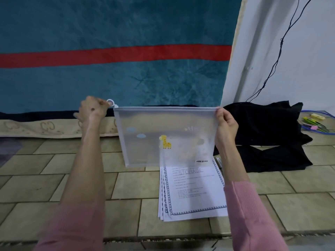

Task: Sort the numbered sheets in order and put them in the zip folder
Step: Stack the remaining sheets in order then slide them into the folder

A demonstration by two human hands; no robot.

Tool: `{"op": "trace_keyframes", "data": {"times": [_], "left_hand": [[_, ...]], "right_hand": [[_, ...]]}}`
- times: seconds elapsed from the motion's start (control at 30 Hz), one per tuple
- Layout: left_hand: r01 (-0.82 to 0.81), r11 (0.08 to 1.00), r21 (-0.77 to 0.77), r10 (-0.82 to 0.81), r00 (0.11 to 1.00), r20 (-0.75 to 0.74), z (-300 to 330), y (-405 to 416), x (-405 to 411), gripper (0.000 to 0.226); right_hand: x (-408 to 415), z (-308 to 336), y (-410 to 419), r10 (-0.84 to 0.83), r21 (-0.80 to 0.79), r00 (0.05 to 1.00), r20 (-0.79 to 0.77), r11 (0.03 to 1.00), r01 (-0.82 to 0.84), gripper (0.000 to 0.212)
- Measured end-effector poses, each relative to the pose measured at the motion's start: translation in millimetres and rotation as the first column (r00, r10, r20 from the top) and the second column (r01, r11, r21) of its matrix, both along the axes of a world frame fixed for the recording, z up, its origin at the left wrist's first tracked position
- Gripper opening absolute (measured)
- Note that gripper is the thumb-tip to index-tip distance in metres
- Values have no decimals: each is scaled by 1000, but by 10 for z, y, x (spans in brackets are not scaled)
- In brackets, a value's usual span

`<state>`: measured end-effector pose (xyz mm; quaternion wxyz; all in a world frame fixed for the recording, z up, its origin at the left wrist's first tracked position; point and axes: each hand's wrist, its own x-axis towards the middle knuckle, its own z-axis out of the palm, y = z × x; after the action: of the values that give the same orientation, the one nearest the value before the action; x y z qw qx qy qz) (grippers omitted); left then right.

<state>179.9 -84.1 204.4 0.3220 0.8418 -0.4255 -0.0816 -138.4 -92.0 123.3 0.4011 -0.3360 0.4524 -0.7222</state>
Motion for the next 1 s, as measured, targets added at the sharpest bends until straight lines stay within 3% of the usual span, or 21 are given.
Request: {"op": "trace_keyframes", "data": {"times": [0.07, 0.17, 0.2, 0.27, 0.37, 0.47, 0.53, 0.6, 0.63, 0.67, 0.7, 0.73, 0.8, 0.9, 1.0], "left_hand": [[37, 999, 13, -39, 988, 147, -8, -9, -83, 14], [370, 929, 22, -343, 836, 429, 80, -56, -410, 42], [497, 865, 60, -478, 784, 396, 114, -73, -551, 45], [674, 719, 171, -695, 700, 164, 160, -109, -795, 34], [789, 571, 226, -788, 604, -121, 156, -147, -928, 19], [805, 558, 200, -794, 588, -154, 182, -162, -939, 12], [789, 580, 201, -794, 603, -78, 227, -144, -947, 13], [770, 615, 171, -772, 632, -72, 263, -110, -920, 18], [755, 639, 144, -752, 653, -87, 280, -97, -886, 20], [733, 671, 115, -725, 680, -105, 300, -83, -850, 22], [705, 703, 90, -693, 708, -134, 317, -70, -822, 21], [679, 731, 65, -661, 728, -180, 341, -47, -807, 17], [649, 761, 16, -601, 714, -359, 402, 24, -827, 12], [638, 770, -17, -509, 598, -619, 500, 171, -898, 10], [676, 737, -23, -452, 466, -761, 457, 337, -1000, 3]], "right_hand": [[47, 43, -14, 10, -11, 999, -48, 1000, -10, 12], [50, 90, -46, 18, -26, 997, -80, 999, -20, 18], [47, 97, -49, 20, -24, 997, -75, 999, -22, 20], [51, 89, -44, 6, -18, 997, -72, 1000, -8, 21], [-11, 24, -36, 1, 10, 997, -73, 1000, 0, 22], [-40, -22, -22, -40, 11, 986, -164, 999, 42, 25], [33, -24, -8, -253, -33, 914, -318, 966, 256, 27], [146, 57, 77, -496, -90, 792, -357, 862, 499, 21], [201, 116, 127, -495, -71, 795, -352, 861, 504, 17], [265, 177, 175, -367, 17, 862, -349, 918, 397, 19], [335, 255, 233, -114, 175, 937, -330, 968, 180, 28], [406, 320, 274, 180, 341, 950, -256, 936, -86, 43], [559, 440, 337, 558, 475, 828, -48, 742, -473, 69], [795, 513, 378, 666, 381, 737, 115, 656, -652, 79], [925, 506, 402, 737, 274, 640, 219, 583, -765, 82]]}}
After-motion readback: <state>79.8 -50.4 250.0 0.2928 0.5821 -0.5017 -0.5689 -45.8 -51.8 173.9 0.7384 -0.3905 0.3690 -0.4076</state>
